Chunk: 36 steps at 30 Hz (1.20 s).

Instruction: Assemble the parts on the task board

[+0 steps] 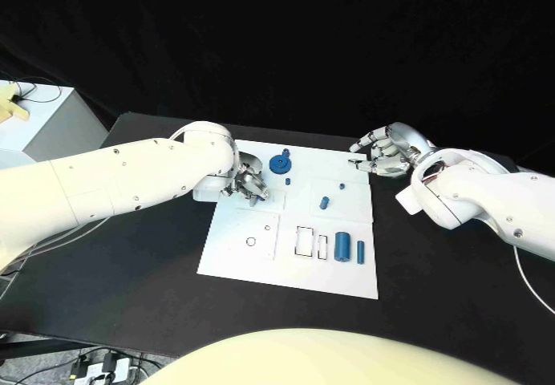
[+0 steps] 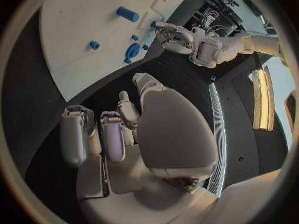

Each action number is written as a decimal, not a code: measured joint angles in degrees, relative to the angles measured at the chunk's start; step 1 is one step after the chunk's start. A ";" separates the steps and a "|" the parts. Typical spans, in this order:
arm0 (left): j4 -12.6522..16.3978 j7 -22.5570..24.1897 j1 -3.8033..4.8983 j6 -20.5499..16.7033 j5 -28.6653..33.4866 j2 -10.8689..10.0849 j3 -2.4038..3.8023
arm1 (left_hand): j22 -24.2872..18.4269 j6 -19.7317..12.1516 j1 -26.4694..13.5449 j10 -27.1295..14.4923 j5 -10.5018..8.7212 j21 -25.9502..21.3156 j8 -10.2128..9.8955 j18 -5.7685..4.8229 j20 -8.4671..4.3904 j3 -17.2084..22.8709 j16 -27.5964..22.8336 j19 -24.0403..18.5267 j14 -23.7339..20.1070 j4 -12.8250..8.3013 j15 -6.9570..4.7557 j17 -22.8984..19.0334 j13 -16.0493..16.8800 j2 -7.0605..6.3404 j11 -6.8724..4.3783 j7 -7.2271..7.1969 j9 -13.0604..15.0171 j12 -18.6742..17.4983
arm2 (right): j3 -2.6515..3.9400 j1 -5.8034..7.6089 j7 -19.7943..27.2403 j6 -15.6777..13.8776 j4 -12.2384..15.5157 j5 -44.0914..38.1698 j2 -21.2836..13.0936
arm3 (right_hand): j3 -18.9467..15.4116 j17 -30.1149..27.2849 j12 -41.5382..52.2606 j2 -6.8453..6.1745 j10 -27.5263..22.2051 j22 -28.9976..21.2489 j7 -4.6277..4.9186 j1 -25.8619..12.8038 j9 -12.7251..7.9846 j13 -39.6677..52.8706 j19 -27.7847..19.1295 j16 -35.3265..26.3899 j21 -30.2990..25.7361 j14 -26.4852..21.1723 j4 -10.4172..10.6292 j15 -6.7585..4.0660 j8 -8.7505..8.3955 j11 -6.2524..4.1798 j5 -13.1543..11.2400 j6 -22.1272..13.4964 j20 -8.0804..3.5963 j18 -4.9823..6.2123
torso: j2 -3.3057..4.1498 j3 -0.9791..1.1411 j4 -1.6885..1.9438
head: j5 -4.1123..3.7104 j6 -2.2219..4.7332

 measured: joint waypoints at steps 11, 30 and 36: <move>-1.02 -0.11 0.38 1.29 0.42 0.76 0.07 | 0.38 0.09 0.01 0.01 0.71 0.26 0.00 0.00 -0.21 -0.08 0.00 0.21 0.18 -0.08 -0.25 0.00 0.12 0.01 0.00 -0.08 -0.58 0.00 | 0.00 -0.11 0.01 0.09 -0.17 0.00 0.11 | 0.15 0.00 0.00 0.00 0.00 -0.01 0.00 0.00 0.00 0.01 0.00 0.00 0.00 0.00 -0.15 0.00 0.00 0.00 0.00 0.00 0.00 0.00 | -0.02 0.08 -0.03 | -0.10 0.00; -8.98 -0.67 2.90 11.52 7.96 4.82 0.17 | 0.95 0.12 0.02 0.22 1.82 0.50 0.29 0.00 -0.20 -0.15 0.00 0.62 0.01 -0.15 -0.42 0.00 0.45 0.00 -0.16 -0.10 -0.97 -0.01 | 0.00 -0.22 0.01 0.25 -0.60 -0.01 0.57 | 0.14 0.00 0.00 0.00 0.00 -0.02 0.00 0.00 -0.05 0.01 0.00 0.00 0.00 0.00 -0.15 0.00 0.00 0.00 0.00 0.00 0.00 0.00 | 0.05 0.09 -0.04 | -0.32 0.00; -10.29 -0.89 3.56 14.14 11.17 5.56 0.17 | 0.95 0.12 0.03 0.21 1.82 0.49 0.29 0.00 -0.20 -0.16 0.00 0.62 0.01 -0.15 -0.42 0.00 0.45 0.00 -0.16 -0.10 -0.97 -0.01 | 0.00 -0.31 0.01 0.30 -0.77 -0.01 0.72 | 0.14 0.00 0.00 0.00 0.00 -0.03 0.00 0.00 -0.05 0.01 0.00 0.00 0.00 0.00 -0.15 0.00 0.00 0.00 0.00 0.00 0.00 0.00 | 0.05 0.08 -0.01 | -0.41 0.00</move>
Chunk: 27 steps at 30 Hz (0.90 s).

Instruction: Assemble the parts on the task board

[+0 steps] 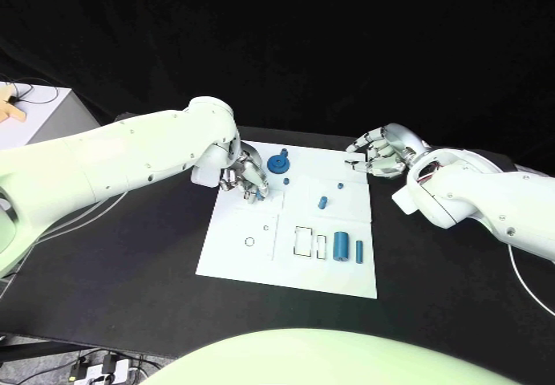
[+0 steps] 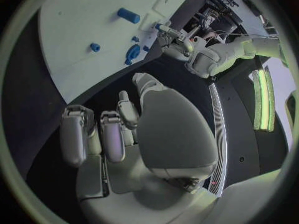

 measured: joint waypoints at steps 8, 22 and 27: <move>-0.82 -0.18 0.52 1.69 3.06 0.34 0.01 | 0.15 0.30 0.00 0.40 0.00 0.22 0.00 0.00 0.00 -0.08 0.00 0.00 0.00 -0.08 0.00 0.00 0.22 -0.01 -0.02 -0.10 -0.06 -0.01 | 0.00 -0.06 0.00 0.05 -0.06 0.00 0.07 | 0.24 0.00 0.00 -0.38 0.00 -0.01 0.00 -0.38 0.00 -0.06 0.00 0.00 0.00 0.00 0.24 0.00 0.00 0.00 0.43 0.00 0.00 0.00 | -0.10 -0.03 0.06 | -0.07 0.00; -1.22 -0.22 0.58 0.96 3.46 0.84 -0.10 | 0.14 0.40 0.03 0.40 0.30 0.22 0.00 0.00 0.00 -0.16 0.00 -0.01 0.00 -0.16 0.00 0.00 0.22 -0.03 -0.01 -0.18 -0.13 -0.02 | 0.00 -0.09 0.00 0.06 -0.06 0.00 0.08 | 0.24 0.00 0.00 -0.38 0.00 0.02 0.00 -0.38 0.00 -0.05 0.00 0.00 0.00 0.00 0.24 0.00 0.00 0.00 0.43 0.00 0.00 0.00 | -0.14 -0.09 0.07 | 0.05 0.00; -1.63 -0.23 0.58 0.57 2.63 1.19 -0.40 | 0.14 0.49 0.03 0.41 0.30 0.22 0.00 0.00 0.00 -0.17 0.00 -0.01 0.00 -0.17 0.00 0.00 0.08 -0.03 -0.01 -0.11 -0.12 -0.02 | 0.00 -0.10 0.01 0.06 -0.06 0.00 0.08 | 0.24 0.00 0.00 -0.38 0.00 0.04 0.00 -0.38 0.00 -0.05 0.00 0.00 0.00 0.00 0.24 0.00 0.00 0.00 0.43 0.00 0.00 0.00 | -0.13 -0.10 0.07 | 0.07 0.00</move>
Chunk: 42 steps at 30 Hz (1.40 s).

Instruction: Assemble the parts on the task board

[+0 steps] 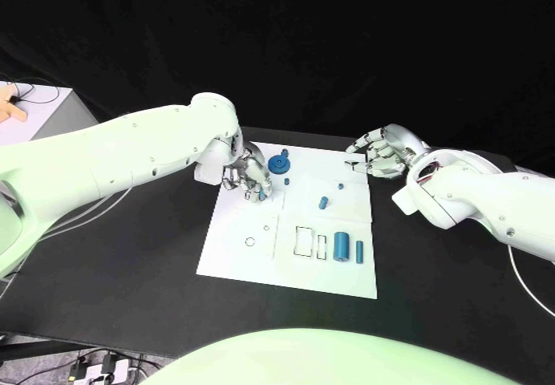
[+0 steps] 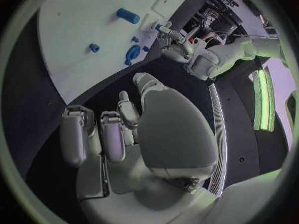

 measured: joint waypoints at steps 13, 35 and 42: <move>-1.16 -0.04 -0.05 -0.45 -1.94 0.68 -0.39 | -0.01 0.01 0.06 0.00 -0.01 0.00 0.00 0.00 0.00 0.04 0.00 0.00 0.00 0.04 0.00 0.00 -0.09 -0.06 0.01 0.00 -0.07 0.00 | 0.00 -0.01 0.01 0.00 0.00 0.00 0.06 | 0.00 0.00 0.00 0.00 0.00 -0.01 0.00 0.00 0.00 0.00 0.00 0.00 0.00 0.00 0.00 0.00 0.00 0.00 0.00 0.00 0.00 0.00 | 0.05 -0.03 -0.01 | -0.02 0.00; -1.50 -0.08 -0.59 -0.79 -2.52 0.82 -0.58 | -0.02 0.02 0.14 0.08 -0.12 -0.01 0.00 0.00 0.00 0.04 0.00 0.00 0.00 0.04 0.01 0.00 -0.24 -0.12 0.10 0.00 -0.16 -0.01 | 0.00 -0.03 0.01 0.03 0.02 0.00 0.09 | 0.00 0.00 0.00 0.00 0.00 -0.02 0.00 0.00 0.01 0.01 0.00 0.00 0.00 0.00 0.00 0.00 0.00 0.00 0.00 0.00 0.00 0.00 | 0.03 0.02 -0.03 | 0.01 0.00; -1.44 -0.09 -0.77 -0.79 -2.49 0.86 -0.60 | -0.12 0.03 0.14 0.08 0.00 -0.01 0.00 0.00 0.00 0.04 0.00 0.00 0.00 0.04 0.01 0.00 -0.33 -0.12 0.10 0.00 -0.21 -0.01 | 0.00 -0.03 0.01 0.09 0.00 0.00 0.10 | 0.56 0.00 0.00 0.00 0.00 -0.03 -0.01 0.00 -0.07 -0.10 0.00 0.00 0.00 0.00 -0.09 0.00 0.00 0.00 0.00 0.01 0.00 0.00 | 0.01 0.01 -0.01 | 0.09 0.00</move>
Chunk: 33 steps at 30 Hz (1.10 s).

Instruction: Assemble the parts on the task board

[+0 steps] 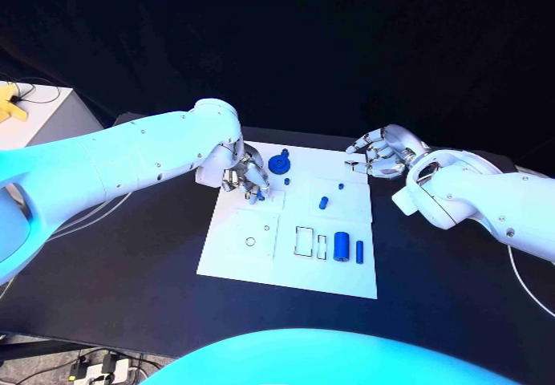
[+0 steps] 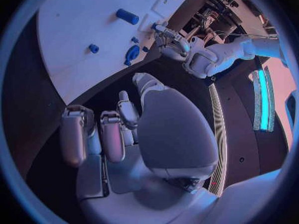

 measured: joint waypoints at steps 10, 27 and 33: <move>0.07 -0.03 -0.05 0.02 0.03 -0.04 0.00 | 0.00 0.00 0.00 0.00 0.00 0.00 0.00 0.00 0.00 0.00 0.00 0.00 0.00 0.00 0.00 0.00 -0.05 0.00 0.00 0.00 -0.05 0.00 | 0.00 0.00 0.00 0.09 0.01 0.00 0.01 | 0.00 0.00 0.00 0.00 0.00 -0.01 0.00 0.00 0.00 0.00 0.00 0.00 0.00 0.00 0.00 0.00 0.00 0.00 0.00 0.00 0.00 0.00 | 0.01 0.01 0.00 | 0.04 0.00; -0.19 -0.05 -0.27 -0.13 -0.27 0.13 0.00 | -0.17 0.29 0.03 0.09 -0.01 0.00 0.00 0.00 0.00 0.00 0.00 0.00 0.00 0.00 0.00 0.00 -0.41 -0.03 0.10 -0.07 -0.13 -0.29 | 0.00 -0.01 -0.01 0.16 0.09 0.00 -0.17 | 0.15 0.04 0.00 0.00 0.00 -0.01 0.00 0.00 0.00 -0.08 0.00 0.00 -0.35 0.00 -0.15 0.00 0.00 0.00 0.25 0.00 0.00 0.90 | 0.07 0.01 -0.01 | -0.18 0.00; -0.27 0.10 -0.60 -0.44 -0.52 0.19 0.00 | -0.18 0.72 0.30 0.20 -0.01 0.00 0.04 0.00 0.00 0.15 0.00 0.00 0.00 0.14 0.00 0.00 -0.46 -0.30 0.19 -0.11 -0.13 -0.29 | 0.00 -0.01 -0.01 0.18 0.16 0.00 -0.30 | 0.15 0.04 0.00 0.00 0.00 0.03 0.00 0.00 0.00 -0.08 0.00 0.00 -0.35 0.00 -0.15 0.00 0.00 0.00 0.25 0.00 0.00 0.90 | 0.05 0.01 0.01 | -0.31 0.00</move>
